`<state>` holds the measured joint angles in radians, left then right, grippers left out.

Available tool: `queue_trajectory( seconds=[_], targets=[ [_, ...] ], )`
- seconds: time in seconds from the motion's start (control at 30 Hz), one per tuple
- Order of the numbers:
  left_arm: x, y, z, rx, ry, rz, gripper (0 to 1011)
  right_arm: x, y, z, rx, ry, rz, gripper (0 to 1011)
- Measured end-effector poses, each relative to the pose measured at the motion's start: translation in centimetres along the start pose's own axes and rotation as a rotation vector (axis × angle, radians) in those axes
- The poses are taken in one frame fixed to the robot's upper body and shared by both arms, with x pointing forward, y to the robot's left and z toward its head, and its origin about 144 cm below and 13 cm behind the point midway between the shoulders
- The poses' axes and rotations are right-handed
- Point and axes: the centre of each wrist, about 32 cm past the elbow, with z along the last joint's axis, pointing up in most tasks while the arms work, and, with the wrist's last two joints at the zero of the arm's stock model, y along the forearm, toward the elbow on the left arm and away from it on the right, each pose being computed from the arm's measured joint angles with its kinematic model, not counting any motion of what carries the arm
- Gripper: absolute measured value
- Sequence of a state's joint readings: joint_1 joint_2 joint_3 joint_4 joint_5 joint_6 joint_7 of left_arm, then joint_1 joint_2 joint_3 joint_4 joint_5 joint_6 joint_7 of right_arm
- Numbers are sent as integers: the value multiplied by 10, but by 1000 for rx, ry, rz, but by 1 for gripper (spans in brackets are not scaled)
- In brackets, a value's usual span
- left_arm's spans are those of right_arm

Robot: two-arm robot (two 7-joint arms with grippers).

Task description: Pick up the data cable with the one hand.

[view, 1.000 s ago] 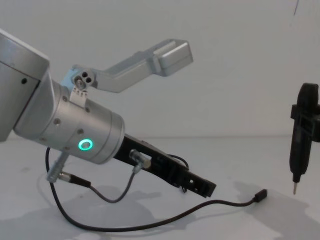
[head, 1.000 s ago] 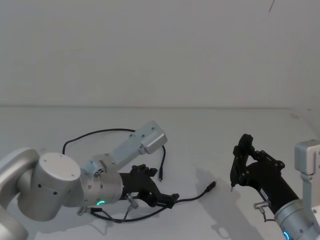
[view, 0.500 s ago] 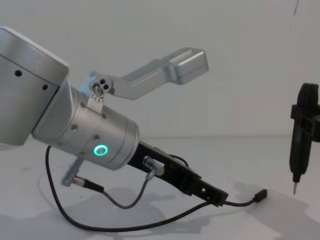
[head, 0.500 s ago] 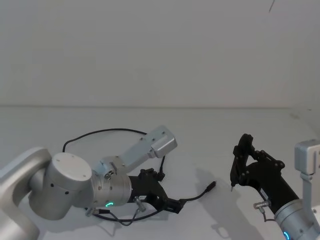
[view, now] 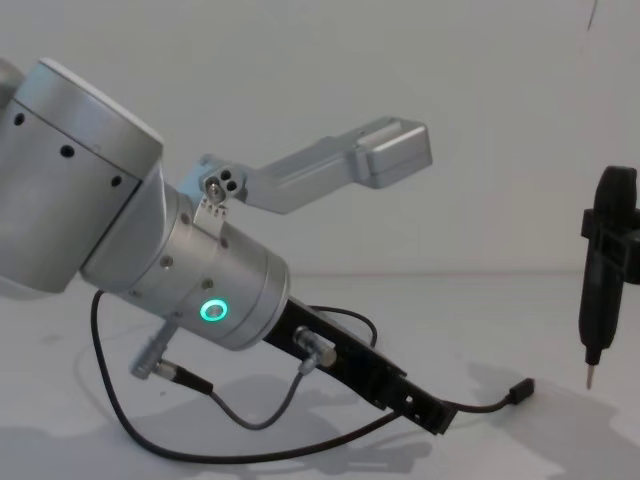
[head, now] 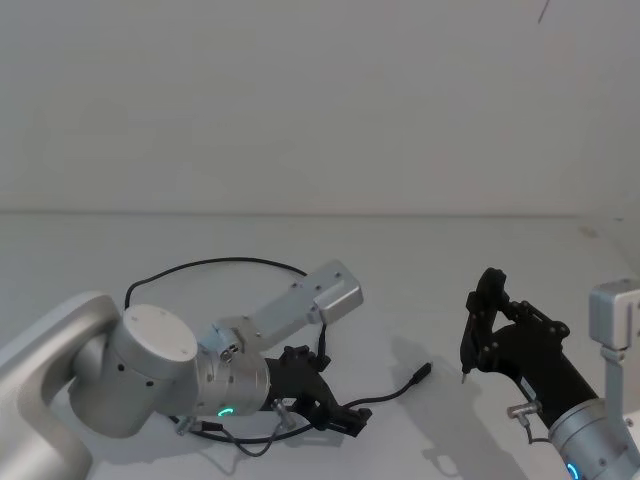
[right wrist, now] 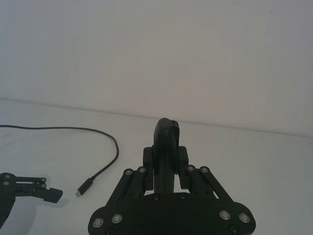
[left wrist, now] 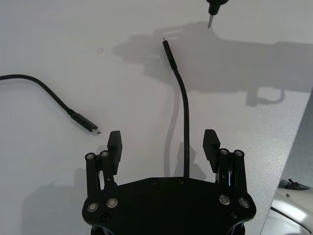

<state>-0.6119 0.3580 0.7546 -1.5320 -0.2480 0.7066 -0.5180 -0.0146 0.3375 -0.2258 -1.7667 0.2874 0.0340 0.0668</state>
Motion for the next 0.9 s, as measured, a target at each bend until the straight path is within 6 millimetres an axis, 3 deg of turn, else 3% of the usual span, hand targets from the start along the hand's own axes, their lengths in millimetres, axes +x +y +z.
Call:
queue_trajectory(
  seconds=[0.17,0.4,0.9],
  targets=[
    [0,-2,1,14,-1,0,952,0,0,0,0,0,0,279],
    [0,-3,1,25,-2,0,780,0,0,0,0,0,0,279],
    [0,-4,2,37,-3,1,284,0,0,0,0,0,0,279]
  ],
)
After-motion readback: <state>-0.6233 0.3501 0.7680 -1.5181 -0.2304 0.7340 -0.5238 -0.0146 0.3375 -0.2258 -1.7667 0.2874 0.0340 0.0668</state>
